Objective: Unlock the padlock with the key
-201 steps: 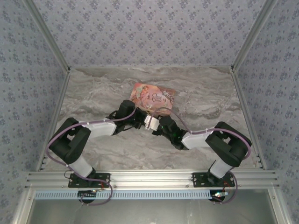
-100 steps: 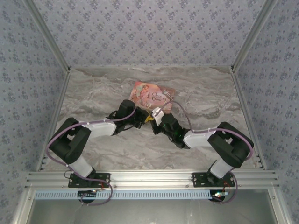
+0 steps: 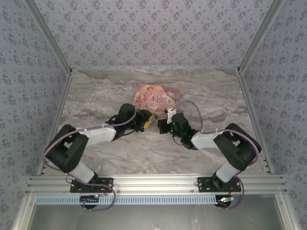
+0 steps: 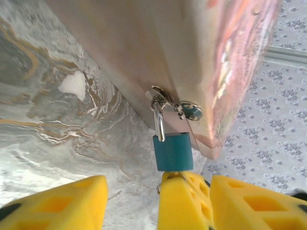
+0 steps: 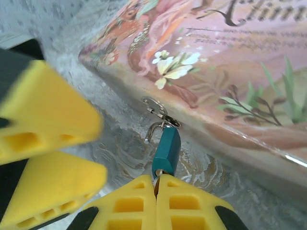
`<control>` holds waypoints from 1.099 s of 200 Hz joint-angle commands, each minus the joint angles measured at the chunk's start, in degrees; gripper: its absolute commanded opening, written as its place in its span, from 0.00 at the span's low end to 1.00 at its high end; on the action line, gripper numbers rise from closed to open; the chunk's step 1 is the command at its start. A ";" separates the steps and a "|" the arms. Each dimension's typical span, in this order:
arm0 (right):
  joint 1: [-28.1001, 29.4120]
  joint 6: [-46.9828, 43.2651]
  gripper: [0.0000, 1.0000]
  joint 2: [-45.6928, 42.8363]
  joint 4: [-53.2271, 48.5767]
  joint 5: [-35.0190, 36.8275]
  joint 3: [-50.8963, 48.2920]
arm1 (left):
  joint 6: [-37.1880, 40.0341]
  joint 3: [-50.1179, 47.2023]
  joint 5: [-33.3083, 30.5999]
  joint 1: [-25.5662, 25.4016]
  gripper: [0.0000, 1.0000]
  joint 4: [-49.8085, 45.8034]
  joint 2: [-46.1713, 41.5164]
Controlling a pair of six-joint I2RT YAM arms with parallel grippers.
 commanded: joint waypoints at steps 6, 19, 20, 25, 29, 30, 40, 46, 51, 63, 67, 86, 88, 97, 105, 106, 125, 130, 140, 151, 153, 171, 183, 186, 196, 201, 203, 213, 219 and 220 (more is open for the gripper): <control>-1.97 18.89 0.00 2.97 4.06 -4.99 -3.42 | 7.25 0.35 -3.80 2.20 0.66 -8.86 -7.90; -2.62 24.51 0.00 4.35 7.73 -6.24 -4.56 | 10.06 0.90 -5.53 3.76 0.72 -13.18 -10.86; -2.66 24.87 0.00 4.39 8.01 -6.40 -4.64 | 10.25 0.95 -5.67 3.90 0.72 -13.45 -11.13; -2.70 26.77 0.00 4.98 9.08 -6.91 -4.89 | 11.67 1.34 -6.18 4.56 0.74 -14.79 -12.11; -2.86 28.45 0.00 5.35 9.63 -7.17 -4.98 | 12.78 1.69 -6.59 5.24 0.77 -15.87 -12.84; -2.87 28.81 0.00 5.42 9.76 -7.26 -4.99 | 13.06 1.83 -6.64 5.34 0.77 -16.20 -12.95; -3.12 32.28 0.00 6.25 10.61 -7.73 -5.12 | 15.32 3.08 -7.54 6.93 0.82 -19.48 -14.04; -3.15 34.30 0.00 6.57 11.13 -7.79 -5.32 | 17.00 3.66 -7.79 7.91 0.85 -20.38 -14.37; -3.30 35.67 0.00 6.85 11.71 -7.70 -5.50 | 18.35 4.22 -7.84 8.76 0.87 -20.98 -14.46; -3.37 38.42 0.00 7.08 11.90 -7.43 -5.73 | 20.54 5.87 -7.07 11.14 0.90 -22.65 -13.72; -3.40 38.90 0.01 7.09 11.83 -7.43 -5.62 | 21.70 6.55 -6.39 11.86 0.92 -22.65 -13.24; -3.49 39.34 0.10 6.02 8.20 -7.23 -4.84 | 26.67 10.94 -3.27 15.00 0.96 -24.43 -8.92; -3.49 39.14 0.12 5.73 7.68 -7.12 -4.71 | 27.24 11.56 -2.98 15.20 0.96 -24.58 -8.27; -3.53 38.24 0.18 4.47 4.62 -6.32 -4.50 | 29.50 14.47 -1.63 16.14 0.97 -26.33 -5.39; -3.56 36.77 0.23 3.14 2.06 -5.69 -4.35 | 32.46 17.09 0.27 16.56 0.99 -26.79 -2.50; -3.61 36.58 0.23 2.95 1.79 -5.51 -4.32 | 33.00 17.43 0.48 16.63 0.99 -26.93 -2.16; -4.27 33.02 0.32 -0.78 -5.81 -4.00 -4.18 | 39.29 25.45 1.94 16.87 0.99 -33.78 5.03; -4.56 32.29 0.35 -1.72 -7.34 -3.92 -4.27 | 40.43 27.13 1.89 16.91 0.99 -34.91 6.53; -5.52 30.38 0.39 -3.31 -8.82 -4.26 -4.56 | 41.65 28.92 2.13 17.26 0.99 -35.37 9.36; -6.72 27.69 0.47 -4.81 -10.13 -5.17 -4.65 | 42.26 30.56 4.22 17.69 0.99 -35.11 12.35; -7.02 27.13 0.48 -4.91 -10.04 -5.51 -4.64 | 42.32 30.82 4.89 17.80 0.99 -35.01 12.83; -10.59 22.42 0.59 -4.07 -7.68 -11.75 -3.64 | 43.05 33.06 9.21 17.84 0.98 -33.76 16.73; -12.95 21.93 0.60 -1.92 -3.67 -16.64 -2.92 | 43.45 33.71 10.62 17.67 0.96 -32.99 18.49; -13.54 22.03 0.60 -1.32 -3.08 -17.78 -2.61 | 43.63 34.01 10.84 17.66 0.96 -33.16 18.83; -14.75 21.89 0.58 0.74 -1.53 -21.22 -0.86 | 43.99 34.39 11.46 17.66 0.94 -33.82 19.90; -15.25 22.03 0.57 1.67 -1.11 -22.06 -0.14 | 44.09 34.35 11.67 17.66 0.93 -33.96 20.21; -15.42 21.98 0.56 2.01 -0.98 -22.30 0.18 | 44.12 34.27 11.81 17.66 0.93 -34.00 20.26; -16.30 21.76 0.56 3.36 0.23 -22.96 1.12 | 44.10 33.33 11.56 17.66 0.91 -34.09 20.38; -16.90 21.37 0.56 3.85 0.31 -23.19 1.92 | 44.20 32.48 11.30 17.66 0.91 -34.10 20.33; -17.00 21.27 0.56 3.97 0.30 -23.22 2.11 | 44.19 32.34 11.27 17.66 0.90 -34.14 20.29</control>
